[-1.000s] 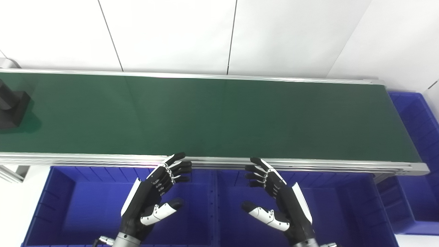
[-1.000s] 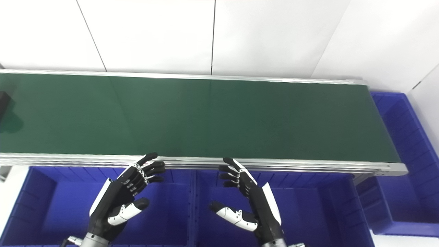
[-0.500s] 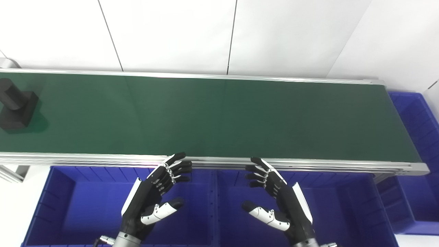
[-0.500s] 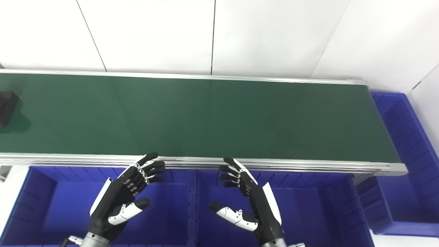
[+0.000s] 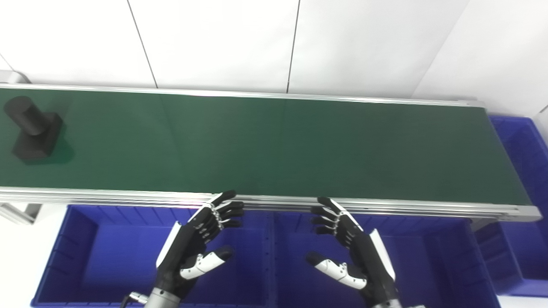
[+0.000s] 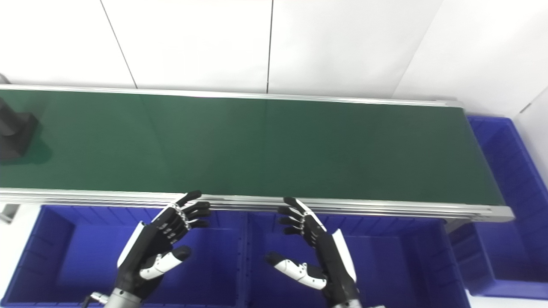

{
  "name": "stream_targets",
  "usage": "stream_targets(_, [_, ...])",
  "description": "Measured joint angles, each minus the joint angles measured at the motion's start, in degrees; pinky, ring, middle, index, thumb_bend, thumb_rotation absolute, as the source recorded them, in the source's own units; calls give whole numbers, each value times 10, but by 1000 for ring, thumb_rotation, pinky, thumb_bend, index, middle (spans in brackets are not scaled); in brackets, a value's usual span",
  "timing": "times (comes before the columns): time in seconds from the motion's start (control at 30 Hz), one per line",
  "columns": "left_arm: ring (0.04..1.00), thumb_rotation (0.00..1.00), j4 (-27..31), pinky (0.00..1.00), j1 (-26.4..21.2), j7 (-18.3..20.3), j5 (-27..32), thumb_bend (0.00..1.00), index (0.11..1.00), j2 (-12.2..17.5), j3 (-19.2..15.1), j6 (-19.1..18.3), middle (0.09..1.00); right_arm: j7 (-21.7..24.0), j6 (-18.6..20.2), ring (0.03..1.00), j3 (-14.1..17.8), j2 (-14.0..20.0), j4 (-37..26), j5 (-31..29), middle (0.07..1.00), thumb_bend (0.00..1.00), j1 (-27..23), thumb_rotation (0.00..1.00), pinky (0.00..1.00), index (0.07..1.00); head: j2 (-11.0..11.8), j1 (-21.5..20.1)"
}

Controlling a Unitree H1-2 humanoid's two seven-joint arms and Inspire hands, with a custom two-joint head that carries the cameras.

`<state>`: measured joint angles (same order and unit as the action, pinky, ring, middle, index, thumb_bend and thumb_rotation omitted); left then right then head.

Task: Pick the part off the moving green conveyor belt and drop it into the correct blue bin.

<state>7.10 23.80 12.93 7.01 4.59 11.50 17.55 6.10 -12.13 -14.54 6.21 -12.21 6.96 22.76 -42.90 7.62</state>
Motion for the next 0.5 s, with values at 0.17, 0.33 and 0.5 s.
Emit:
stream_targets(0.17, [762,510,-13,700,-1,-1,-14,840,833,-17,7,14,790,2,-17,765,6,12,16,-6,817,623,0,433,687,895,30,71])
stream_targets(0.33, [761,494,-26,703,-4,-6,-29,828,834,-32,17,20,790,2,-35,769,14,22,25,-12,819,597,-1,432,688,908,57,101])
stream_targets(0.5, [763,472,-41,709,-8,-8,-42,813,840,-34,22,25,794,3,-44,765,16,22,46,-17,820,590,-6,429,677,907,69,100])
